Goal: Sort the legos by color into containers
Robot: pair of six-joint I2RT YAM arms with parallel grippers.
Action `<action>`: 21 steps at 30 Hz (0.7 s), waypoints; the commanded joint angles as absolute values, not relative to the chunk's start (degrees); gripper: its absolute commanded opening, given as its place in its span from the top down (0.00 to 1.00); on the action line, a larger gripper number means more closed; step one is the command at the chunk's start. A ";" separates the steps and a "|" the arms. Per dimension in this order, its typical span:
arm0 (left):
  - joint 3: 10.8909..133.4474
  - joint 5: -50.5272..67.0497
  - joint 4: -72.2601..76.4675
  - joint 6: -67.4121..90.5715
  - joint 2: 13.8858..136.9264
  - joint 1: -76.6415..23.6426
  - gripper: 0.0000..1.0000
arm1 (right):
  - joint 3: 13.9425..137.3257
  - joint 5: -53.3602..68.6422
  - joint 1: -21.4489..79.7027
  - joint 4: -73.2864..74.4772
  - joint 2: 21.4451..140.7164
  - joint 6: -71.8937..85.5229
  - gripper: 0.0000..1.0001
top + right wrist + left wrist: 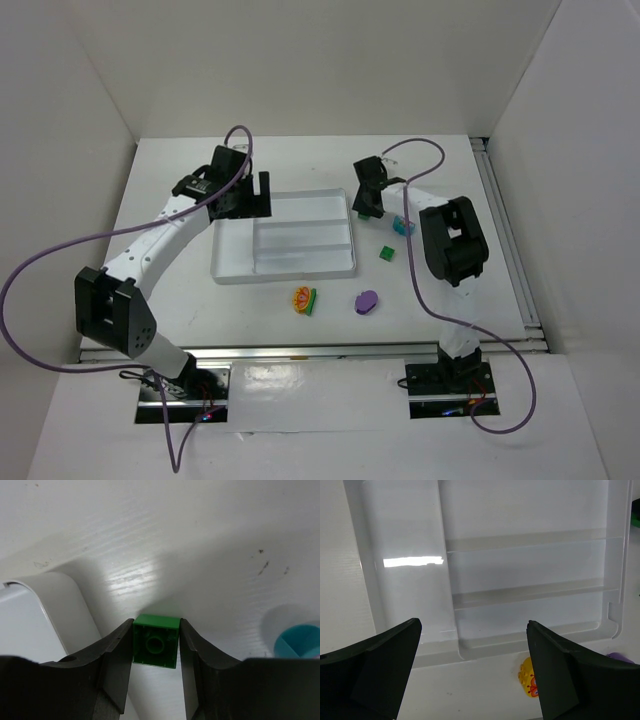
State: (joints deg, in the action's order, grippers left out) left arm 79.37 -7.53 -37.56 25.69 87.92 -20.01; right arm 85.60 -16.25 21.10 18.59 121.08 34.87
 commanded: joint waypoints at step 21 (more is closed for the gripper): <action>70.24 -1.14 -36.21 27.94 79.55 -25.74 0.03 | 92.89 -11.25 30.15 14.67 115.83 21.97 0.59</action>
